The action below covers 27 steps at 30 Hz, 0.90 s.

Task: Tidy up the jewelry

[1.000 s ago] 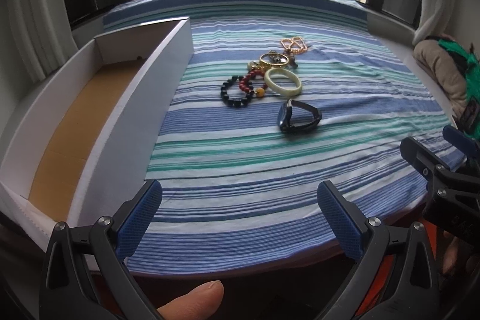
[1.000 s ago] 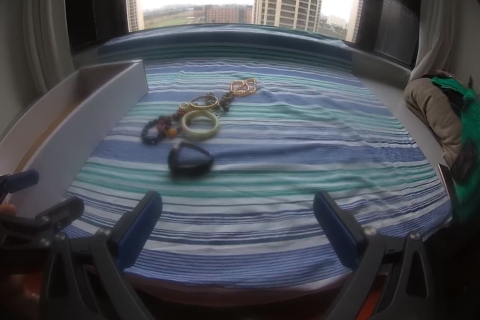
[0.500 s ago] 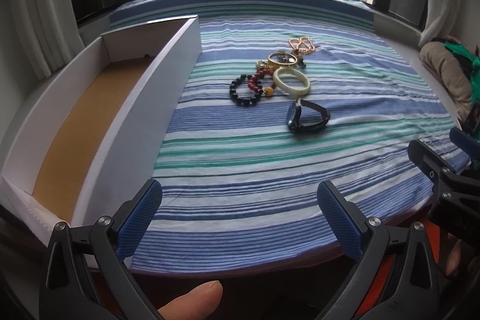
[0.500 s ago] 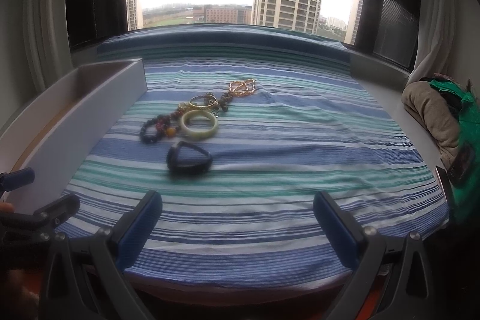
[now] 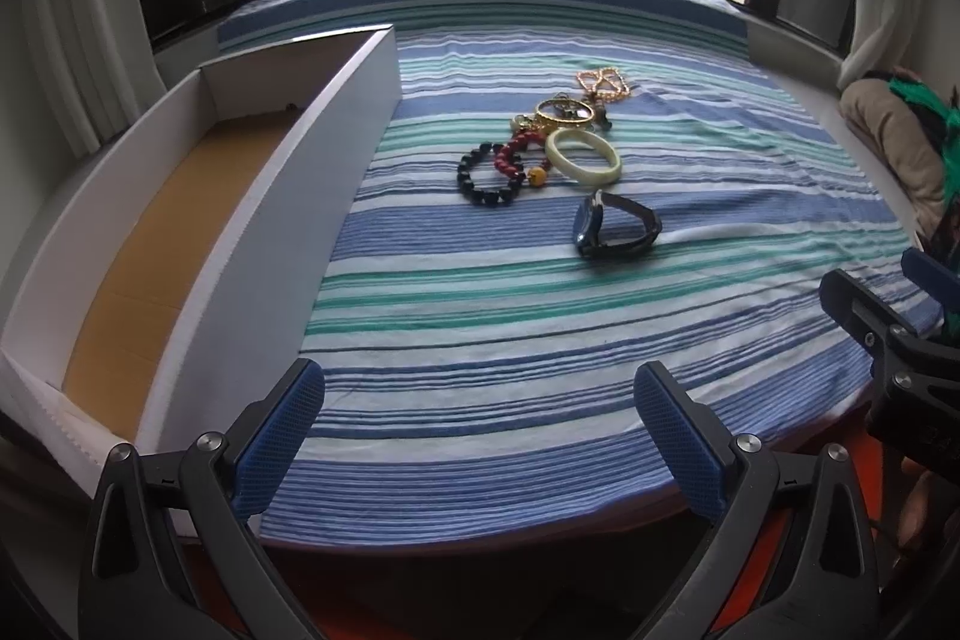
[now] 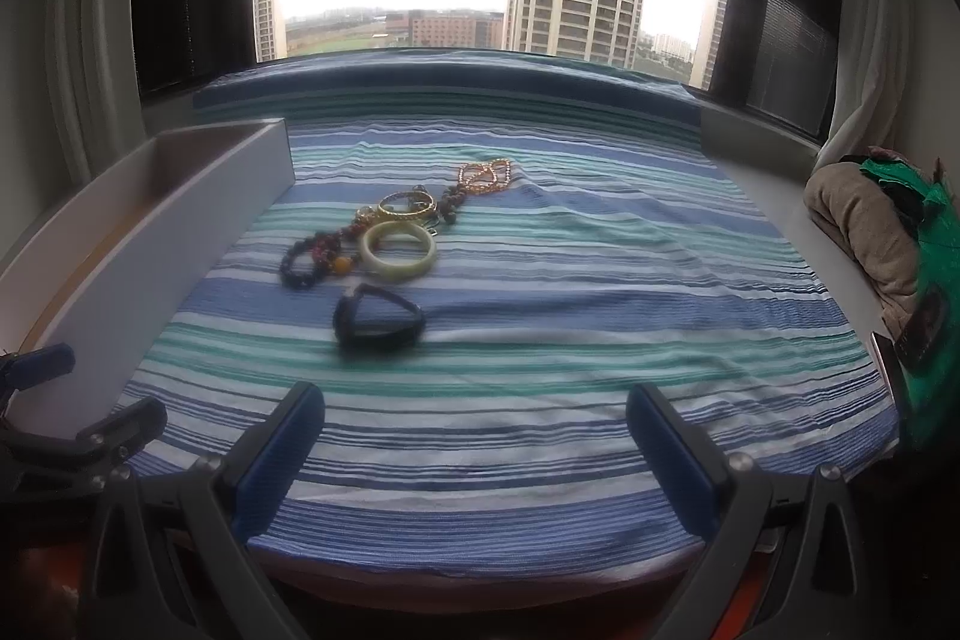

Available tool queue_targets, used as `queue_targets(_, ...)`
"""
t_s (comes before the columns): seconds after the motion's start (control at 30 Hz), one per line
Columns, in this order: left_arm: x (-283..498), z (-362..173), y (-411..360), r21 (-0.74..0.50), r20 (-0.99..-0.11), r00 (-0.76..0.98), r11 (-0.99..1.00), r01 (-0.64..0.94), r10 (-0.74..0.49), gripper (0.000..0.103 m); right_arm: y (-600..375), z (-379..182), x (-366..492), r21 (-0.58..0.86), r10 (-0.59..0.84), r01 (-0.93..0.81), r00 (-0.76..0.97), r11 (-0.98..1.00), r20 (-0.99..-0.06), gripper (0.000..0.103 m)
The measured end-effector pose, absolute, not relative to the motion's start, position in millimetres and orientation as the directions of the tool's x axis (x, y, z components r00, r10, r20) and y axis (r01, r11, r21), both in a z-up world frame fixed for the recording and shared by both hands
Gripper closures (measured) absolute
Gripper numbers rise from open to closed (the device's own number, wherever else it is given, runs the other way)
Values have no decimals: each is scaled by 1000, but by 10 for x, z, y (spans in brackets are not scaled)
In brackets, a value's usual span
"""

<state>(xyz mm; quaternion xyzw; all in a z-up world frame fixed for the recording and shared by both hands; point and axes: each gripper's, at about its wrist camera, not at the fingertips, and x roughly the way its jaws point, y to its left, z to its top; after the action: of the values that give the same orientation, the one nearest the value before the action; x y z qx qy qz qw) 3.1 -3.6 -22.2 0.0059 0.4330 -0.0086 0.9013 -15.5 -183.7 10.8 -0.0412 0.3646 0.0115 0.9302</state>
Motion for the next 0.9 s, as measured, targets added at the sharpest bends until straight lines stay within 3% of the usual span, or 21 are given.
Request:
queue_targets(0.63, 150, -278, 13, -56, -790, 610, 998, 31, -63, 0, -1940, -5, -70, -36, 1, -36, 722, 999, -692, 1)
queue_targets(0.9, 880, -416, -356, -115, -814, 553, 983, 146, -177, 1, -2048, -80, -45, 5, 25, -31, 718, 1000, -695, 1)
